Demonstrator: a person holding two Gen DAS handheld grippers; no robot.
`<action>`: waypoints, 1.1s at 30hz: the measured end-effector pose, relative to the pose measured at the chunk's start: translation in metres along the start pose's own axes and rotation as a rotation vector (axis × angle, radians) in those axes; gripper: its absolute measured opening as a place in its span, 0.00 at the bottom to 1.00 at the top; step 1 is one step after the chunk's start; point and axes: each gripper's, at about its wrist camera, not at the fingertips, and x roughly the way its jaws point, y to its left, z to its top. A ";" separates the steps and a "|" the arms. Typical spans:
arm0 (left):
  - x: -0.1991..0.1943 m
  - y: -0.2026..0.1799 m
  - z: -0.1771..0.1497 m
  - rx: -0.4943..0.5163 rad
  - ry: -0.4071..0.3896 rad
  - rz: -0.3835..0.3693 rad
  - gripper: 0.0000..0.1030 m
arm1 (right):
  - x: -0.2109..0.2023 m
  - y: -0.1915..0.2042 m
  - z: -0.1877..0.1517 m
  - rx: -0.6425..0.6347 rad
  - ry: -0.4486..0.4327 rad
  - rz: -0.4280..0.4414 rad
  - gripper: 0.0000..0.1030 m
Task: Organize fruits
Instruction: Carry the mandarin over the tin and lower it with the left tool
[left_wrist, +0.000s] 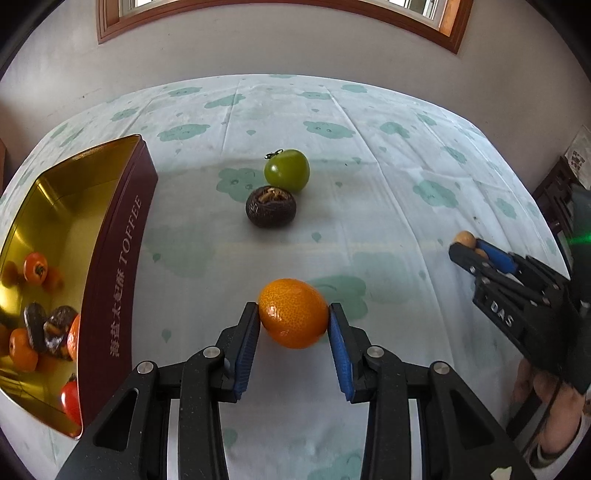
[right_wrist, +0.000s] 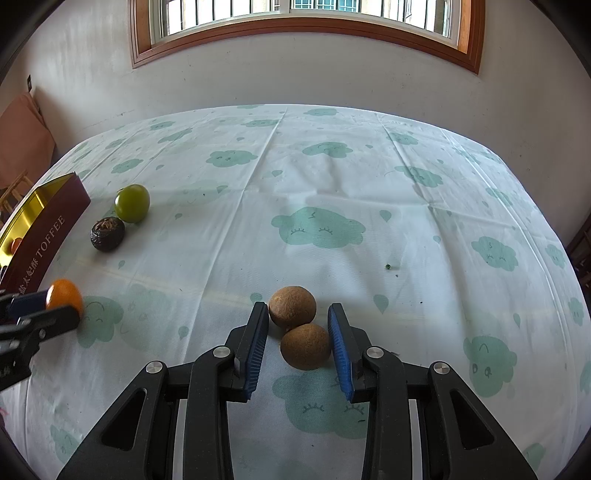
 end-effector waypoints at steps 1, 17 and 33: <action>-0.002 0.000 -0.001 0.004 -0.001 0.001 0.33 | 0.000 0.000 0.000 0.000 0.000 0.000 0.34; -0.057 0.040 0.005 -0.041 -0.115 0.053 0.33 | 0.000 0.000 0.000 -0.001 0.000 0.000 0.34; -0.076 0.125 -0.005 -0.164 -0.100 0.169 0.33 | 0.000 0.001 0.000 -0.001 -0.001 0.000 0.34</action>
